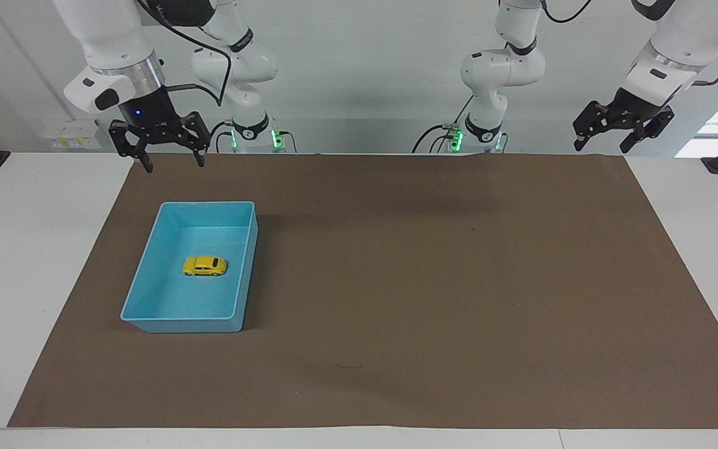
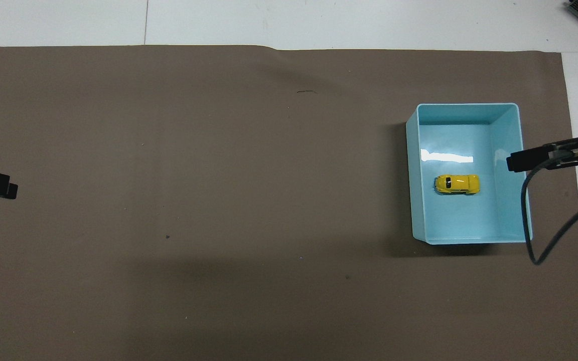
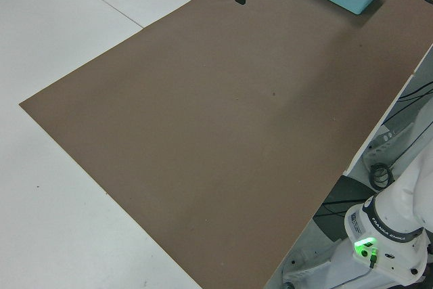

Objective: Wind up and store yellow beetle car

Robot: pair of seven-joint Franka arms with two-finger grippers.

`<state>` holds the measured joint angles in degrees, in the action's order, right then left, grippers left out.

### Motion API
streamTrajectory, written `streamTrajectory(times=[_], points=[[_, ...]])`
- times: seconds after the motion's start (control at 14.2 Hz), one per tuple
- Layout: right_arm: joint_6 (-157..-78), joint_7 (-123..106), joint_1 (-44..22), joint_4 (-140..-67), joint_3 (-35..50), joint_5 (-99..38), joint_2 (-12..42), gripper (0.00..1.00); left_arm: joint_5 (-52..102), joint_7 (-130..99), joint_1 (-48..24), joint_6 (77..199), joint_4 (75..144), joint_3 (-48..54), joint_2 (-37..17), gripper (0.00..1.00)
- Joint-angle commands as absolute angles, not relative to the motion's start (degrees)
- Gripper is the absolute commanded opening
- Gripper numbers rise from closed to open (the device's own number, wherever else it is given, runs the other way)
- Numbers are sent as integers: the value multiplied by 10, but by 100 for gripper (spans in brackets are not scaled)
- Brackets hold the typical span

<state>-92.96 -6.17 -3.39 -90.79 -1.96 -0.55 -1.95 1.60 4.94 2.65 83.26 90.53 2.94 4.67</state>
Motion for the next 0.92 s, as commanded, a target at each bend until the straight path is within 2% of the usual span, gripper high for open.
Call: streamTrajectory(times=[0.0,0.85], points=[[-922,-52,-30,-905,-23,-3,-22,100,19,48,31,831,918,31,61,100],[-928,-53,-32,-904,-21,-3,-24,100,19,48,31,831,918,31,61,100]])
